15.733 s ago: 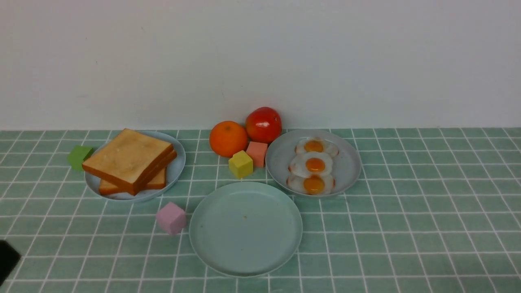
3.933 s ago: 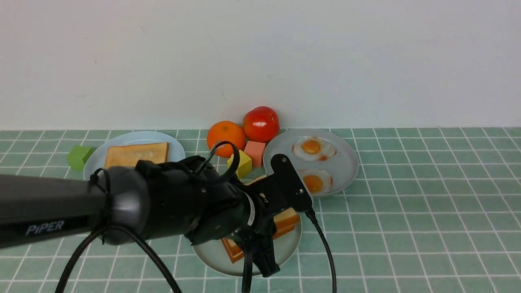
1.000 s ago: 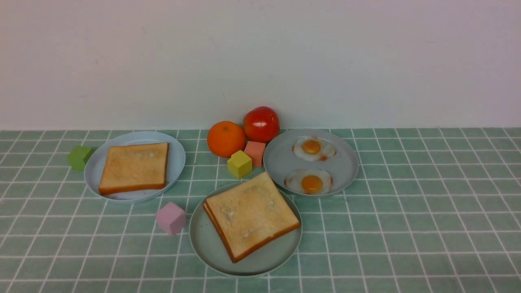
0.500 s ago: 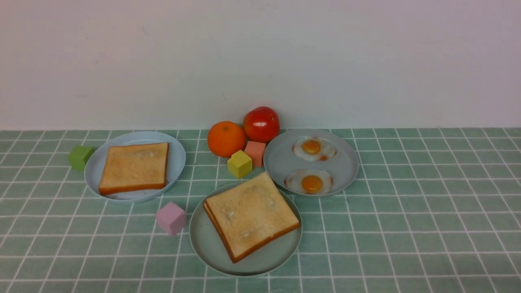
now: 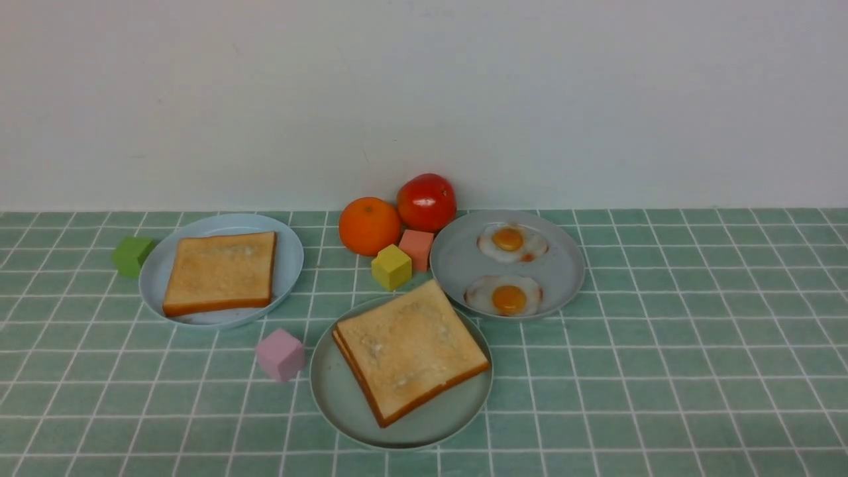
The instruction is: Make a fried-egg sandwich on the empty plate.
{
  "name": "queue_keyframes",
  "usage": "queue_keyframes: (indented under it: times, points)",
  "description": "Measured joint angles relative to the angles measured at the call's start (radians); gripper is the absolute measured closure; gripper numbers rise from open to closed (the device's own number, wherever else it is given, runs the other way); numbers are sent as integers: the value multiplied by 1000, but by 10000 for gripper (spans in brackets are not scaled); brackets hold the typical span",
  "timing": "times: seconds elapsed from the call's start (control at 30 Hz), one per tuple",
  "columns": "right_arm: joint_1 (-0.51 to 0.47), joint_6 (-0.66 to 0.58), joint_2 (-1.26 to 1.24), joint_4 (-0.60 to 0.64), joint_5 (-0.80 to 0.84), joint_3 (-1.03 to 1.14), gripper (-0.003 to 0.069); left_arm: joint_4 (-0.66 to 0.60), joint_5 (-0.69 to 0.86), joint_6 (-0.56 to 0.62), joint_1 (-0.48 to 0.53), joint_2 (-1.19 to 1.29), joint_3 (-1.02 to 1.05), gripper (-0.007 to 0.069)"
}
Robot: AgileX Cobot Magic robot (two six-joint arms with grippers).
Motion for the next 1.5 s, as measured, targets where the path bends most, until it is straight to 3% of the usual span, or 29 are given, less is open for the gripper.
queue_keyframes:
  times: [0.1, 0.23, 0.27, 0.3, 0.33, 0.43, 0.57, 1.5]
  points:
    - [0, 0, 0, 0, 0, 0, 664, -15, -50, -16, 152, -32, 1, 638]
    - [0, 0, 0, 0, 0, 0, 662, -86, -93, -16, 433, -102, 36, 638]
    - [0, 0, 0, 0, 0, 0, 661, -116, -102, -7, 545, -111, 64, 638]
    - [0, 0, 0, 0, 0, 0, 661, -121, -103, -6, 560, -112, 76, 638]
    - [0, 0, 0, 0, 0, 0, 659, -162, -108, 4, 668, -113, 125, 638]
    - [0, 0, 0, 0, 0, 0, 659, -221, -20, 11, 786, -113, 169, 638]
    - [0, 0, 0, 0, 0, 0, 659, -226, 122, 43, 808, -113, 178, 638]
    - [0, 0, 0, 0, 0, 0, 637, -225, 120, 52, 779, -113, 178, 638]
